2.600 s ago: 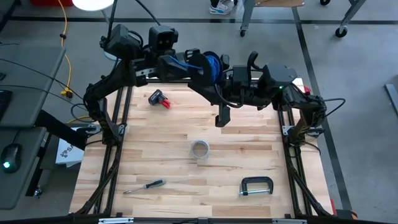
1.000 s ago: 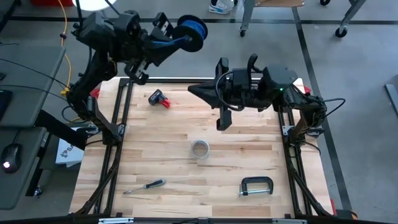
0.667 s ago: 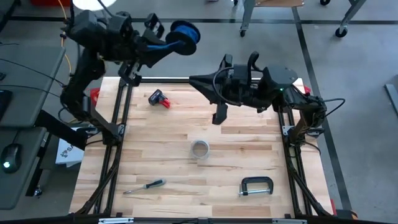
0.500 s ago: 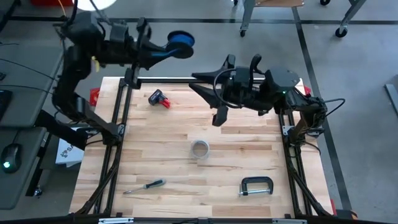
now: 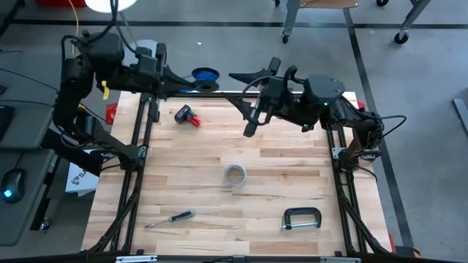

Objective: Coil cords
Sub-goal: Coil the blue wire on the spool

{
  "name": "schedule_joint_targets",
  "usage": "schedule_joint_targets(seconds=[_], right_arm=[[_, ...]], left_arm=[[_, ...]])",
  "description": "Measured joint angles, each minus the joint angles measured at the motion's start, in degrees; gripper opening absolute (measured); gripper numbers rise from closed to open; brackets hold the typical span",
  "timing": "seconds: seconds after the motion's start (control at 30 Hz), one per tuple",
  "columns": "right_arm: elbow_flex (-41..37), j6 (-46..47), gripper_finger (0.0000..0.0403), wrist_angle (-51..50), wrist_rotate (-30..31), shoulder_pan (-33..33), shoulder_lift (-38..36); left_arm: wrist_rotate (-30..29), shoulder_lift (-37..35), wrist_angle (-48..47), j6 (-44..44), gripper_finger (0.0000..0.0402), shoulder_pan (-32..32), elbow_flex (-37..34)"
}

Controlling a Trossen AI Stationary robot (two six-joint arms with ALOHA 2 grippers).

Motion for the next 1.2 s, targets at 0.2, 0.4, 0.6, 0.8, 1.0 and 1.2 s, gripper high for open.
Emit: schedule_joint_targets(seconds=[0.2,0.4,0.6,0.8,1.0,1.2], right_arm=[[0.02,5.74,0.0211,-2.22,-4.52,-0.75,0.02],[0.02,5.34,0.0211,-2.79,-3.16,-0.75,-0.02],[0.02,7.82,0.0211,-7.44,-3.51,-0.75,0.0],[0.02,8.43,0.0187,-7.89,-3.7,-0.75,0.0],[0.04,9.71,0.0036,-7.71,-3.42,-0.75,0.33],[0.09,11.72,0.0012,-7.74,-3.8,-0.97,0.94]], left_arm=[[-3.23,1.26,2.18,2.29,0.0005,-1.58,-0.03],[-3.31,2.5,2.02,2.78,0.0005,-2.97,-0.05],[-3.27,2.67,2.2,2.86,0.0005,-4.02,-0.04],[-3.24,2.66,2.2,2.84,0.0005,-4.34,-0.03],[-3.02,2.66,3.03,2.73,0.0005,-4.34,-0.05],[-2.32,2.5,5.73,1.81,0.0005,-4.71,0.03]])
